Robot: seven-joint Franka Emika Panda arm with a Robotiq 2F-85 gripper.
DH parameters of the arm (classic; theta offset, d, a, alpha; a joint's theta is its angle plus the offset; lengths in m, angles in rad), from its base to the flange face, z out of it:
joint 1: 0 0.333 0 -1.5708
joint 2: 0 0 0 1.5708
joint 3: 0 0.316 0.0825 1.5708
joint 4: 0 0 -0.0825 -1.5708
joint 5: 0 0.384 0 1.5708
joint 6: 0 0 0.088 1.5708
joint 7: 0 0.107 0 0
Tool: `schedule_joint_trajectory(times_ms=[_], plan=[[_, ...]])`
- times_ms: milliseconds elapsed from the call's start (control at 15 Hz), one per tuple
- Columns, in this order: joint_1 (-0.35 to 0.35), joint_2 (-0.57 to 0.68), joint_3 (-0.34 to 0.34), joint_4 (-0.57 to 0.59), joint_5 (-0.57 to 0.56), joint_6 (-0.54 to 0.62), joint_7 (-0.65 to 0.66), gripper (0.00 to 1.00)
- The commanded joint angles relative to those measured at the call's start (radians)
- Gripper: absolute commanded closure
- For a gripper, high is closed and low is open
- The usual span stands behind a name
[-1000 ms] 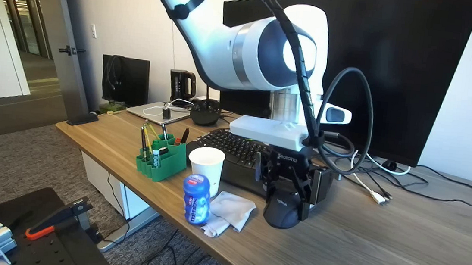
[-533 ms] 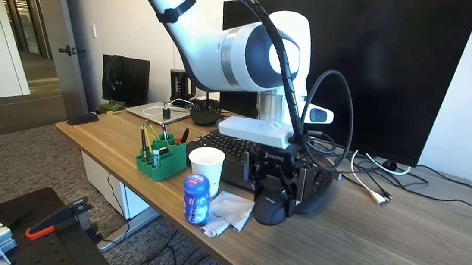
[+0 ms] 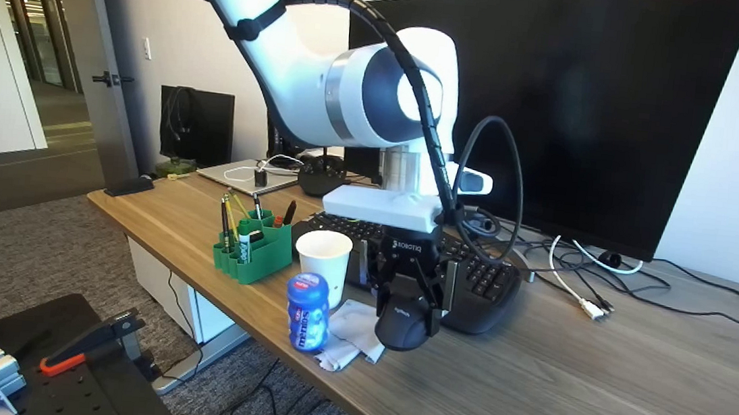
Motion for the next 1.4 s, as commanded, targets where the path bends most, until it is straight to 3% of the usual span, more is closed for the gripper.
schedule_joint_trajectory(times_ms=[0,1333], plan=[[-0.003,-0.042,0.017,-0.047,-0.026,0.032,-0.059,0.47],[0.012,-0.037,0.024,-0.089,-0.060,0.094,-0.103,0.45]])
